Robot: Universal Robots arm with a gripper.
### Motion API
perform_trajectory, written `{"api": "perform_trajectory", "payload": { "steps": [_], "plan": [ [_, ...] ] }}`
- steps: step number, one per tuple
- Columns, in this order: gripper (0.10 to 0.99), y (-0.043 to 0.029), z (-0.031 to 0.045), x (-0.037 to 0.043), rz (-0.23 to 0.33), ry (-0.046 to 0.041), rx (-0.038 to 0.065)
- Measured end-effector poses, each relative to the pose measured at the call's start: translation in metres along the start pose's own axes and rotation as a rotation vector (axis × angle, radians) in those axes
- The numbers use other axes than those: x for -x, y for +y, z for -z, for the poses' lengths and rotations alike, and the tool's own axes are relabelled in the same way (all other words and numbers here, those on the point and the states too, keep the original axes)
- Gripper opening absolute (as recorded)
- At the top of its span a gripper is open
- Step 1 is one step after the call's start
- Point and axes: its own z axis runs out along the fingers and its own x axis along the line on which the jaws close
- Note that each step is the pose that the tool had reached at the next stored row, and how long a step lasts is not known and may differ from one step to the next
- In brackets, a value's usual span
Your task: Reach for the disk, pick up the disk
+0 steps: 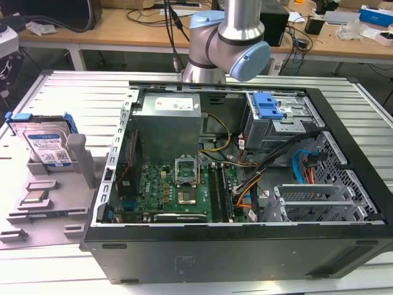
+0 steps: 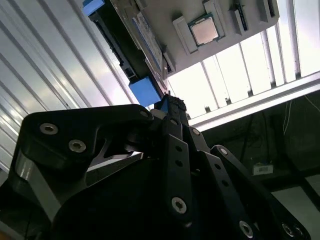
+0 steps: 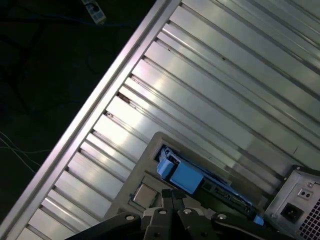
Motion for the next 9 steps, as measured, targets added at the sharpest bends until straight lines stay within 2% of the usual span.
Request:
{"api": "perform_trajectory", "payload": {
  "steps": [9],
  "plan": [
    [0.106, 0.0, 0.0, 0.0, 0.08, 0.003, 0.0]
  ]
}}
